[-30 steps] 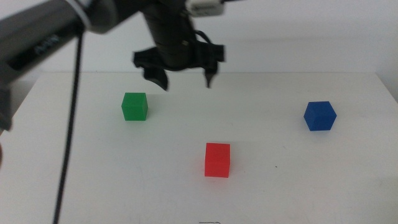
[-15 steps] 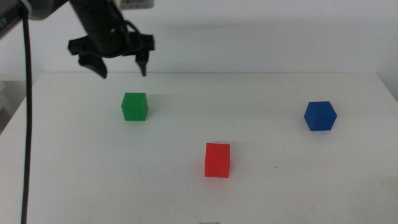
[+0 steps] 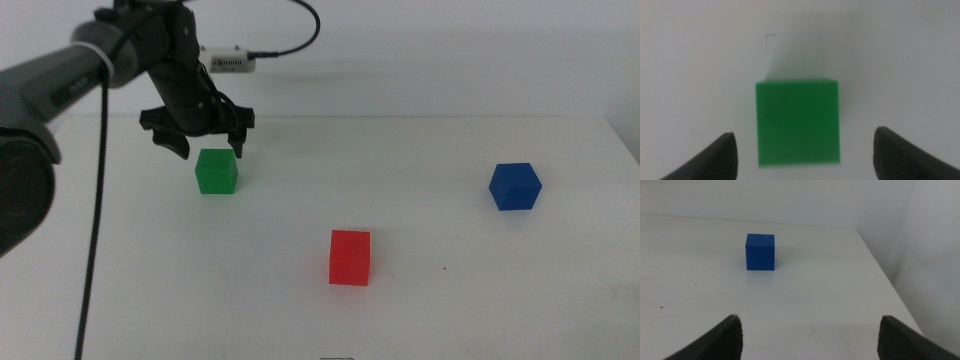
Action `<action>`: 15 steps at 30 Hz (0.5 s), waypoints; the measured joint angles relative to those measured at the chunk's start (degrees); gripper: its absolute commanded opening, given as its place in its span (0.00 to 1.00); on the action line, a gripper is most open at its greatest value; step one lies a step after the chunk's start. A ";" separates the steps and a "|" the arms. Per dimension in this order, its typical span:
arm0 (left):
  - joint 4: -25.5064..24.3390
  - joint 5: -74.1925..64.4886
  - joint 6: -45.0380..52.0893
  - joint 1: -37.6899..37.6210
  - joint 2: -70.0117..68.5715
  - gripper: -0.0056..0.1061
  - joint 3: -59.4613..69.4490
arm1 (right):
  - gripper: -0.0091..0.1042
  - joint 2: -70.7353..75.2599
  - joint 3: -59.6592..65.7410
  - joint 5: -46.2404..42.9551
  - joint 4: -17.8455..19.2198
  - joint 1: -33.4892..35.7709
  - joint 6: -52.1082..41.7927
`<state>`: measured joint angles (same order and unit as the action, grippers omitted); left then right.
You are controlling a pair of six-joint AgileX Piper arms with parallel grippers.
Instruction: Stack red cubes first, then green, then blue cubes in a specific spot.
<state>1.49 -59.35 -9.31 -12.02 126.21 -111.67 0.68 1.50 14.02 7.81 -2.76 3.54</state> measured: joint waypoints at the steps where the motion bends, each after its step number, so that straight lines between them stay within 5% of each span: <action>1: -0.06 0.53 0.00 0.00 0.50 0.87 0.00 | 0.91 0.00 0.00 0.00 0.00 0.00 0.00; 11: -0.79 4.38 0.17 0.00 5.03 0.85 0.00 | 0.91 0.00 0.00 0.00 0.00 0.00 0.00; 15: -0.86 5.26 0.17 0.00 6.81 0.76 0.00 | 0.91 0.00 0.00 0.00 0.00 0.00 0.00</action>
<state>0.63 -54.09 -9.14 -12.02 133.02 -111.67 0.68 1.50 14.02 7.81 -2.76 3.54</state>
